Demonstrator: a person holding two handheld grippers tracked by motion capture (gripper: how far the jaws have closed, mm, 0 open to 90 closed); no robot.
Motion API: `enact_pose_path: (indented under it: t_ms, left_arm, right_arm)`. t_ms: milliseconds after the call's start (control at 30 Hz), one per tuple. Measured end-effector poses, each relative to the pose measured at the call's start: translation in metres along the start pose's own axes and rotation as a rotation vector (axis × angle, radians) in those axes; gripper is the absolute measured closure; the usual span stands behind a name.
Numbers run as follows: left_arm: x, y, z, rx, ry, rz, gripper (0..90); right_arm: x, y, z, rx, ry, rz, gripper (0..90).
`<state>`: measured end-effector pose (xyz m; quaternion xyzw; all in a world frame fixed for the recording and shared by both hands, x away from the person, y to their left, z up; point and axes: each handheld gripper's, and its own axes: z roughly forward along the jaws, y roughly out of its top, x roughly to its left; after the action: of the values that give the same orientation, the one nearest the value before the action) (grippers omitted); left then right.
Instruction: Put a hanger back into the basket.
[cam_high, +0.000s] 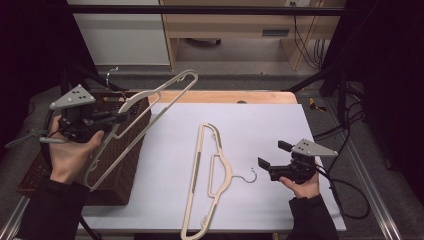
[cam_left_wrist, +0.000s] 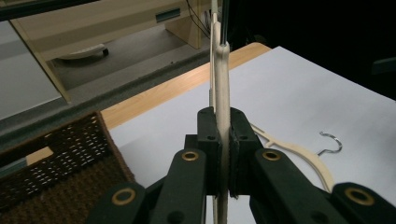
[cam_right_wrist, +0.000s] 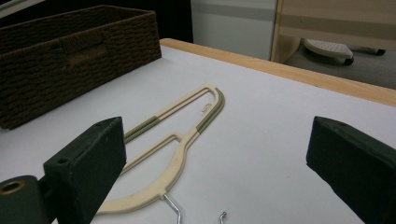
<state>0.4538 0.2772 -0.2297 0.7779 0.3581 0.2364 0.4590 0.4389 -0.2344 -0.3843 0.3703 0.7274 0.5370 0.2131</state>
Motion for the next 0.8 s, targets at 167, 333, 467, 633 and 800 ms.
enact_pose_path:
  t_ms: [167, 333, 467, 633, 800]
  left_arm:
    - [0.027, -0.001, -0.004, -0.001, 0.018, -0.027, 85.5]
    - [0.060, -0.012, -0.005, 0.024, 0.065, -0.049, 85.5]
    - [0.077, -0.019, -0.005, 0.044, 0.099, -0.060, 85.5]
    - [0.100, -0.033, -0.006, 0.078, 0.142, -0.073, 85.5]
    - [0.117, -0.052, -0.011, 0.114, 0.172, -0.075, 85.5]
  right_arm:
    - [0.000, 0.000, 0.000, 0.003, 0.000, 0.000, 5.4]
    - [0.000, 0.000, 0.001, 0.007, 0.000, -0.002, 5.5]
    - [0.000, -0.001, 0.001, 0.009, 0.003, -0.004, 5.5]
    - [0.000, -0.001, 0.002, 0.015, 0.003, -0.008, 5.8]
    - [0.000, -0.002, 0.003, 0.020, -0.001, -0.003, 5.8]
